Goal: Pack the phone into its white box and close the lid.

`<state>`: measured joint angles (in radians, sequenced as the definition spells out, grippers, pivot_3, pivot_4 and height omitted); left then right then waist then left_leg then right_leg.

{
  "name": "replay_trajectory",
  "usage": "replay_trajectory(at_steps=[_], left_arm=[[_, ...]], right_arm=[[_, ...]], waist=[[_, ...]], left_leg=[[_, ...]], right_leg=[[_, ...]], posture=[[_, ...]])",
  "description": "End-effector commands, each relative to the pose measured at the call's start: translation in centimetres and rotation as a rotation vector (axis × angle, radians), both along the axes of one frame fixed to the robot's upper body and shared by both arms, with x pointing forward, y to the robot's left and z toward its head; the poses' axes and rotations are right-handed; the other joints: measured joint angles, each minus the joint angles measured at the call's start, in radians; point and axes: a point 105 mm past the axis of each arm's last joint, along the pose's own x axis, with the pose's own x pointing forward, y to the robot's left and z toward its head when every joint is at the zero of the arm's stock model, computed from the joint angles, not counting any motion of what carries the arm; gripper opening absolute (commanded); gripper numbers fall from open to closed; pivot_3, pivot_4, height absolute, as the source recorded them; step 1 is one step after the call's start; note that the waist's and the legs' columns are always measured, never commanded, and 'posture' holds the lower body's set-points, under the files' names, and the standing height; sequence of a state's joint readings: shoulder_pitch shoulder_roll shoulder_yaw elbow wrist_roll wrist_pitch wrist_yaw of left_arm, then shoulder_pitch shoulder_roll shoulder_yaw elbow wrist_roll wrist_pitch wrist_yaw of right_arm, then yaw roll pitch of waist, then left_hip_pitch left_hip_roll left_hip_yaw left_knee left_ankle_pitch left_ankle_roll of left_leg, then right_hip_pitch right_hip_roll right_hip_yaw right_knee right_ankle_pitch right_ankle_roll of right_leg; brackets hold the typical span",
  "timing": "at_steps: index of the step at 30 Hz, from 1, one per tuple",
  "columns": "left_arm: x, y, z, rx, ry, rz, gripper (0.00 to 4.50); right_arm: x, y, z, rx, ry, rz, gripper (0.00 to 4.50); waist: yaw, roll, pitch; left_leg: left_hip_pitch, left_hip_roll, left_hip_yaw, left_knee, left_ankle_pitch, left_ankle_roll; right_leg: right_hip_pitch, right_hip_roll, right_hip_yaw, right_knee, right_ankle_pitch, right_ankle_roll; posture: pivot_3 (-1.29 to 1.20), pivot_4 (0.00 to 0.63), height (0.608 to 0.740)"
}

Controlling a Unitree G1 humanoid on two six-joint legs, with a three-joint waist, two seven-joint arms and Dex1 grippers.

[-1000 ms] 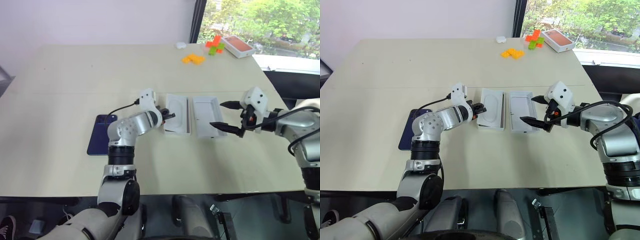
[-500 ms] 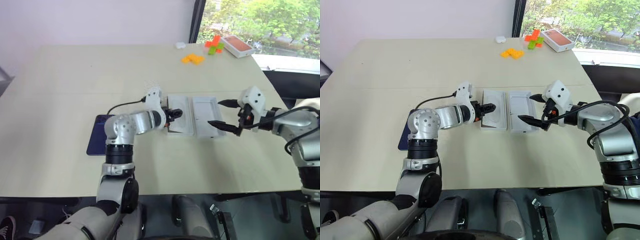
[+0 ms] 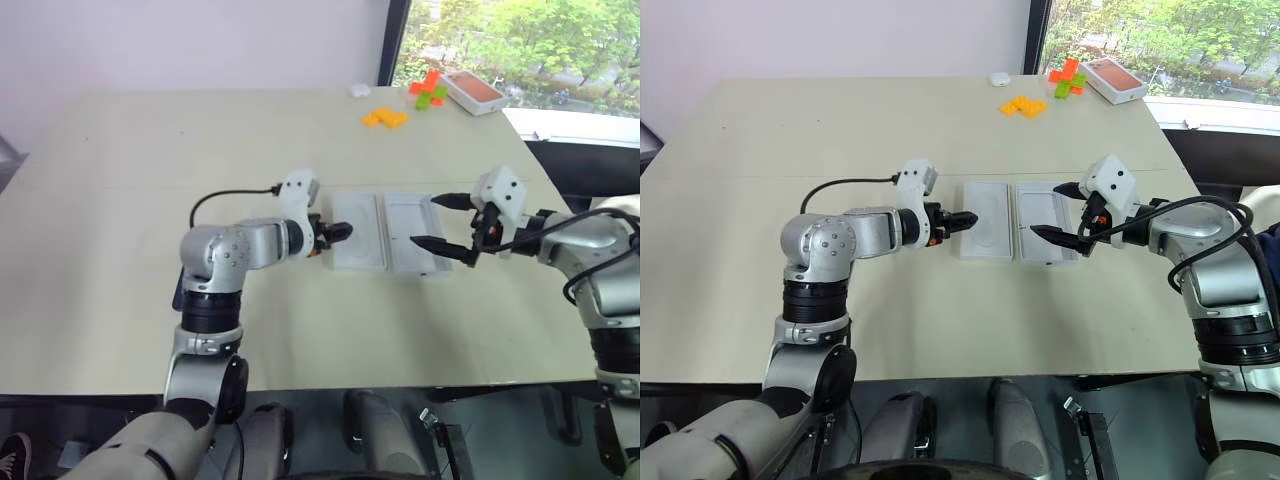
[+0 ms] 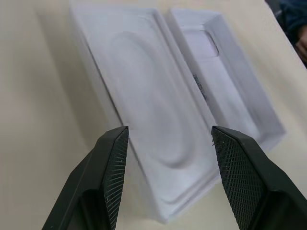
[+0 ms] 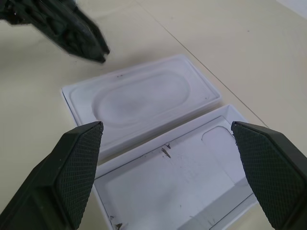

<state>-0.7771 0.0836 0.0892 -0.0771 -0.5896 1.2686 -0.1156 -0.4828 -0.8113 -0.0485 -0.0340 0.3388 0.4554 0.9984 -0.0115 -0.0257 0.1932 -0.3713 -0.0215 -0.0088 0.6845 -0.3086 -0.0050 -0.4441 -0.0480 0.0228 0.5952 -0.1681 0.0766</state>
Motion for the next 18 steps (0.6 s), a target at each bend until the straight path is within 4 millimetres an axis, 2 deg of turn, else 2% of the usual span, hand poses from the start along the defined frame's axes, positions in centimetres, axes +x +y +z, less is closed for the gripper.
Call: replay_trajectory(at_steps=[1,4,6,9,10,14,18], left_arm=[[0.7,3.7,3.2,0.018,-0.244,0.018,2.9],[0.7,7.1,3.2,0.11,-0.359,0.009,2.9],[0.6,8.5,2.7,0.143,-0.388,-0.017,2.9],[-0.1,13.1,1.4,0.328,-0.497,-0.057,2.9],[-0.1,14.1,1.9,0.374,-0.576,-0.046,2.9],[-0.3,14.9,3.3,0.318,-0.656,-0.032,2.9],[-2.8,14.1,3.6,0.17,-0.646,-0.166,2.94]], right_arm=[[0.3,1.4,2.0,0.049,-0.071,0.016,4.5],[0.3,3.1,1.7,0.059,-0.057,0.04,4.5],[0.4,3.8,1.2,0.037,-0.047,0.042,4.5],[2.5,6.0,0.4,0.037,-0.066,-0.056,4.5],[2.9,6.8,0.5,0.035,-0.086,-0.07,4.5],[3.4,9.0,0.5,0.059,-0.081,-0.05,4.5],[4.1,10.6,-1.0,0.013,-0.055,-0.046,2.73]], waist=[[-0.009,0.0,0.0],[-0.01,0.001,0.0],[-0.003,0.002,0.0],[-0.004,0.002,0.0],[-0.007,0.002,0.0],[0.017,0.002,0.0],[0.019,0.001,0.0]], left_leg=[[0.0,0.0,0.001,0.0,0.0,0.0],[0.002,0.001,0.002,-0.001,0.0,0.0],[0.001,0.002,0.001,-0.002,0.0,0.0],[0.0,0.001,0.002,-0.001,0.0,0.0],[0.0,0.001,0.003,-0.001,0.0,0.0],[-0.004,0.0,0.0,0.0,0.0,0.0],[-0.004,-0.001,0.001,0.0,-0.001,0.002]], right_leg=[[0.0,0.0,0.0,0.0,0.0,0.0],[-0.001,0.002,0.001,0.001,0.0,-0.001],[-0.001,0.002,0.001,0.001,0.0,-0.001],[-0.001,0.0,0.0,0.0,0.0,-0.001],[-0.002,-0.001,0.001,0.0,-0.001,-0.002],[-0.004,-0.003,-0.002,0.0,0.0,-0.003],[-0.004,-0.005,-0.002,0.0,0.001,-0.002]], posture=[[0.0,0.15,0.74],[0.0,0.15,0.74],[0.0,0.15,0.74],[0.0,0.15,0.74],[0.0,0.15,0.74],[0.0,0.15,0.74],[0.0,0.15,0.74]])
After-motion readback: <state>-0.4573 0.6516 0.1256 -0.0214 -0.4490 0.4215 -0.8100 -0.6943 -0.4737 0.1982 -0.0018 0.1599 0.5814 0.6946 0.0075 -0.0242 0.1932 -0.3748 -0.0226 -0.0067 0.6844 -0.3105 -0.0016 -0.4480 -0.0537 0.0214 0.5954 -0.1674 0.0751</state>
